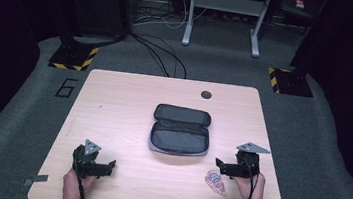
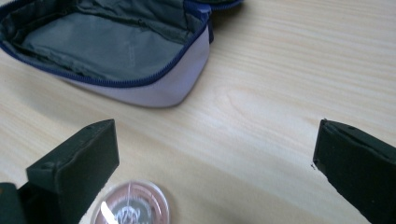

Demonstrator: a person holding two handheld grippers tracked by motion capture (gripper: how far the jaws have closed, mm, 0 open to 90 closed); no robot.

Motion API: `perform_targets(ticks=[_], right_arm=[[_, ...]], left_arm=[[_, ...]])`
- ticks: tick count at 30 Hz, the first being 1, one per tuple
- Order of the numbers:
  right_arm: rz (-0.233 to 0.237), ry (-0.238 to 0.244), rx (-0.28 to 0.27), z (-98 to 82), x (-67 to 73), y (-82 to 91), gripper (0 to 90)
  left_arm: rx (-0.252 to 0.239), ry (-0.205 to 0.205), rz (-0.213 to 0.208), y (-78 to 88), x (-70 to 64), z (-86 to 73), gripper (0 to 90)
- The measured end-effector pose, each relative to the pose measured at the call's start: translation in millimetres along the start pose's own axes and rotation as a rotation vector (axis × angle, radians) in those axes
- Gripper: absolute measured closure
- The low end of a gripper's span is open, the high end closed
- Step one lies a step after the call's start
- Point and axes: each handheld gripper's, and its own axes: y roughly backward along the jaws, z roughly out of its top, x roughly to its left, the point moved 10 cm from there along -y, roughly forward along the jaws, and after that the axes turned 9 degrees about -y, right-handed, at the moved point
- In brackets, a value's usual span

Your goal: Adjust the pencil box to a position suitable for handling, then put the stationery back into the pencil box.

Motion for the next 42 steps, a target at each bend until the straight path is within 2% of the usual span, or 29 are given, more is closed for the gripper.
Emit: perform_targets(ticks=[5, 8, 10, 12, 14, 15, 16, 18, 21, 25, 27, 31, 34, 37, 40, 41, 42], right_arm=[[-0.021, 0.015, -0.029, -11.8, -5.6, 10.5, 0.0], [-0.031, 0.041, -0.030, -20.0, -8.7, 14.0, 0.0], [-0.025, 0.053, -0.029, -25.5, -9.1, 16.2, 0.0], [0.003, 0.070, -0.026, -31.3, -7.9, 16.7, 0.0], [0.007, 0.092, 0.040, -40.9, -7.2, 17.5, 0.0], [0.014, 0.098, 0.051, -43.6, -5.9, 17.7, 0.0], [0.033, 0.096, 0.051, -45.7, -3.3, 17.9, 0.0], [0.037, 0.090, 0.067, -50.0, 0.3, 17.9, 0.0], [0.067, 0.082, 0.082, -55.3, 8.2, 15.5, 0.0], [0.070, 0.085, 0.084, -60.7, 15.7, 10.8, 0.0], [0.068, 0.100, 0.071, -62.6, 20.1, 8.0, 2.2], [0.066, 0.113, 0.103, -69.9, 29.3, 0.9, 4.2], [0.051, 0.147, 0.108, -71.9, 33.0, -4.1, 8.5], [0.051, 0.149, 0.092, -71.6, 37.4, -7.4, 16.1], [0.042, 0.154, 0.085, -71.9, 37.6, -9.3, 19.0], [0.032, 0.148, 0.085, -72.3, 37.9, -9.7, 24.1], [0.015, 0.167, 0.080, -72.6, 37.9, -10.0, 28.1]], left_arm=[[-0.005, 0.002, 0.005, -0.5, 0.2, 0.4, 1.8], [0.002, -0.001, -0.002, 0.1, -0.1, -0.1, 1.8], [-0.004, 0.002, 0.004, -0.4, 0.1, 0.3, 1.8], [0.000, 0.001, -0.001, 0.0, -0.1, 0.0, 1.8], [0.007, -0.002, 0.001, 0.5, 0.2, -0.4, 1.8], [-0.008, 0.003, 0.008, -0.7, 0.3, 0.6, 1.8], [-0.003, 0.001, 0.004, -0.3, 0.2, 0.2, 1.8], [0.003, 0.001, -0.004, 0.3, -0.2, -0.1, 1.8], [-0.003, 0.002, 0.005, -0.2, 0.1, 0.3, 1.8], [-0.005, 0.002, 0.005, -0.4, 0.2, 0.3, 1.8], [-0.004, 0.001, 0.005, -0.3, 0.2, 0.3, 1.8], [0.000, 0.000, 0.000, 0.0, -0.1, 0.0, 1.8], [0.003, 0.001, -0.001, 0.3, -0.1, -0.1, 1.8], [0.002, -0.001, -0.002, 0.2, -0.1, -0.2, 1.8], [0.004, 0.002, -0.003, 0.3, -0.2, -0.1, 1.8], [-0.005, 0.004, 0.007, -0.5, 0.2, 0.5, 1.8], [-0.002, 0.002, 0.003, -0.1, 0.0, 0.2, 1.8]])
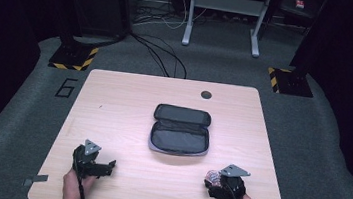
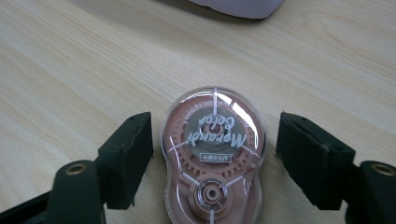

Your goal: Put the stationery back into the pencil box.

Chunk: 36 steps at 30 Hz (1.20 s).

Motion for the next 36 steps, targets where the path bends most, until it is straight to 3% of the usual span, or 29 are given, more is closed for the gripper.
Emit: perform_targets(ticks=[4, 6, 7, 8, 16, 36], right_arm=[[0.018, 0.000, -0.021, 1.3, 3.7, -0.2, 37.7], [0.022, 0.000, -0.039, 0.5, 5.6, -0.3, 38.0], [0.027, 0.025, -0.055, 1.1, 4.5, -0.7, 38.2], [0.034, 0.013, -0.064, 0.5, 5.5, -0.4, 38.3], [0.013, 0.002, -0.046, 2.2, 6.6, 0.1, 38.7], [0.015, -0.027, -0.144, 33.1, -5.7, 38.1, 38.7]], left_arm=[[0.001, -0.001, -0.002, 0.1, -0.1, -0.2, 1.8], [0.003, -0.003, -0.004, 0.2, -0.1, -0.3, 1.8], [0.002, -0.002, -0.004, 0.2, -0.2, -0.3, 1.8], [0.002, -0.002, -0.004, 0.2, -0.2, -0.3, 1.8], [-0.003, -0.002, 0.003, -0.2, 0.2, 0.1, 1.8], [-0.006, 0.000, 0.007, -0.5, 0.5, 0.3, 1.8]])
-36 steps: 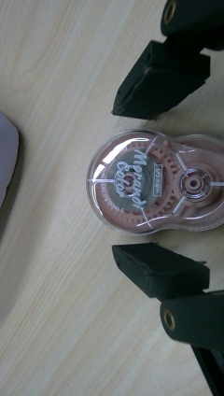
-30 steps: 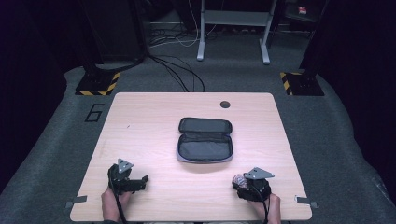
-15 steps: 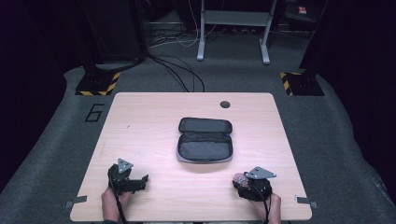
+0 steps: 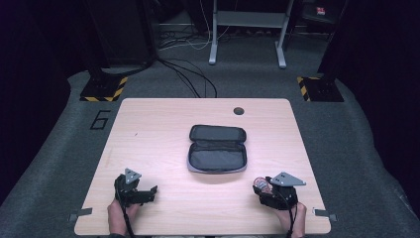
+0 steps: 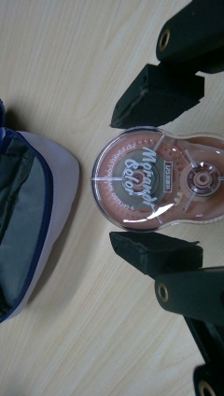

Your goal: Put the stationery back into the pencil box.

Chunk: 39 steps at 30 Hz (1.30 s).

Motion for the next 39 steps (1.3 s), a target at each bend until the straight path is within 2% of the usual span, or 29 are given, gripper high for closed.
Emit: perform_targets(ticks=[8, 10, 16, 17, 20, 23, 28, 31, 39], right_arm=[[0.000, 0.003, -0.031, 18.3, 0.4, 5.4, 38.7], [0.005, 0.006, -0.039, 24.7, 1.6, 6.0, 38.7], [0.016, 0.030, -0.055, 41.7, 4.8, 5.8, 38.7], [0.018, 0.037, -0.060, 45.0, 5.5, 5.2, 38.7], [0.020, 0.039, -0.065, 50.5, 7.2, 3.9, 38.7], [0.027, 0.047, -0.068, 60.4, 9.6, -0.7, 38.7], [0.036, 0.055, -0.068, 68.9, 12.4, -8.8, 38.7], [0.045, 0.065, -0.058, 72.4, 14.8, -13.1, 38.7], [0.059, 0.060, -0.067, 86.3, 19.8, -21.6, 38.7]], left_arm=[[0.014, -0.003, -0.011, 1.1, -0.5, -0.9, 1.8], [0.000, 0.002, -0.002, 0.0, -0.3, 0.0, 1.8], [0.000, 0.001, -0.001, -0.1, -0.2, 0.0, 1.8], [0.010, -0.002, -0.013, 0.8, -0.7, -0.7, 1.8], [0.000, 0.001, -0.001, -0.1, -0.2, 0.0, 1.8], [0.000, 0.000, -0.002, -0.1, -0.2, 0.0, 1.8], [0.012, -0.003, -0.014, 0.8, -0.7, -0.8, 1.8], [0.006, -0.001, -0.007, 0.3, -0.4, -0.4, 1.8], [0.011, -0.002, -0.014, 0.8, -0.8, -0.8, 1.8]])
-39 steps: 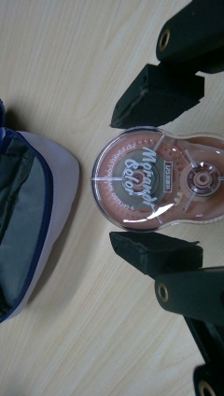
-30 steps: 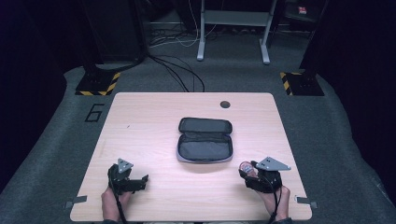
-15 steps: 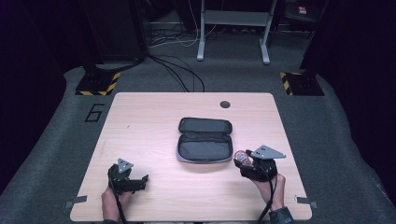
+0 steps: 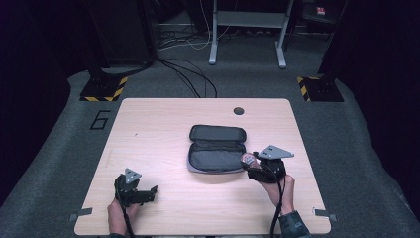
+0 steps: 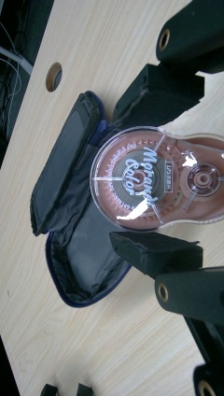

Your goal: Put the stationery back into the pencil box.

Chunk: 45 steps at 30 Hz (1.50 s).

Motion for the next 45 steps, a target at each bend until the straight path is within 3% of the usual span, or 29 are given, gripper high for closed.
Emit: perform_targets(ticks=[25, 45], right_arm=[[0.051, 0.036, 0.052, 26.4, 12.4, -58.6, 38.7], [0.080, 0.026, 0.168, 15.5, 18.3, -118.0, 38.7]], left_arm=[[-0.010, 0.002, 0.011, -0.8, 0.5, 0.6, 1.8], [-0.001, 0.000, 0.001, 0.0, 0.0, 0.0, 1.8]])
